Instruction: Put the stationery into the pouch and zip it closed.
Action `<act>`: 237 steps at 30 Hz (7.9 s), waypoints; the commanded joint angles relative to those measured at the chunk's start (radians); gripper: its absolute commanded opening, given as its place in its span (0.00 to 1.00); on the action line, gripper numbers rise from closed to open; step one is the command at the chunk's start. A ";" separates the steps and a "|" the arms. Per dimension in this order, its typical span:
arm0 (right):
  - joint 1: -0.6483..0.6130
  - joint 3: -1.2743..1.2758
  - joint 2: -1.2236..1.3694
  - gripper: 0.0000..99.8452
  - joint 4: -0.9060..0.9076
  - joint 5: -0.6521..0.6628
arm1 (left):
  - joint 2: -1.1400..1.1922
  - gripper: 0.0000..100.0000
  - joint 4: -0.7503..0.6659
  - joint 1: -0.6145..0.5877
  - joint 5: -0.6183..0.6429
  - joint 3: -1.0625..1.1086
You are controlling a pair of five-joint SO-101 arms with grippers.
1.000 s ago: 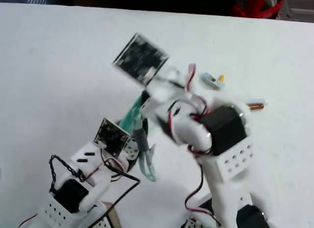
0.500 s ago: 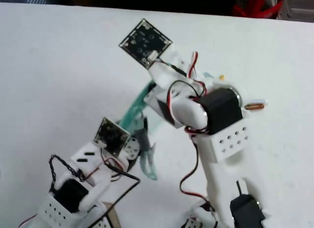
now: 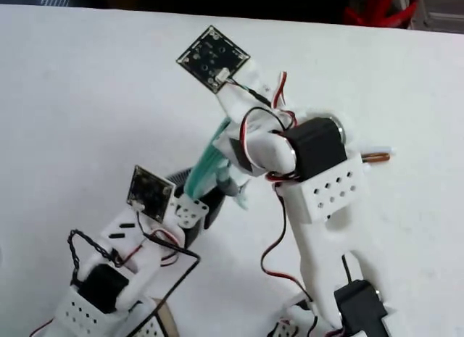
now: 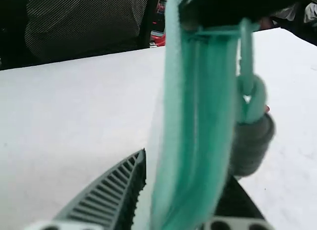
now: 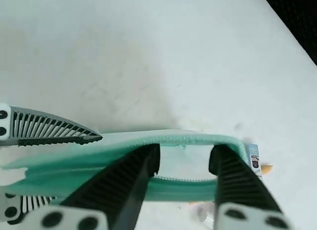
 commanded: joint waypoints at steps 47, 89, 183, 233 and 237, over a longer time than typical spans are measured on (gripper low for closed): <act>0.042 -0.060 -0.343 0.27 0.021 -0.009 | -0.007 0.02 -0.117 0.033 -0.089 -0.006; 0.619 -0.334 0.977 0.24 -0.469 -0.023 | -0.001 0.02 0.002 0.033 -0.094 -0.107; 0.093 0.997 -0.725 0.02 -1.116 -0.313 | -0.007 0.17 -0.006 -0.059 -0.026 -0.075; 0.294 0.850 -0.697 0.03 -0.954 -0.310 | -0.107 0.02 0.199 -0.263 -0.086 -0.299; 0.239 0.806 -0.461 0.09 -0.969 -0.311 | -0.239 0.02 0.209 -0.384 -0.029 -0.273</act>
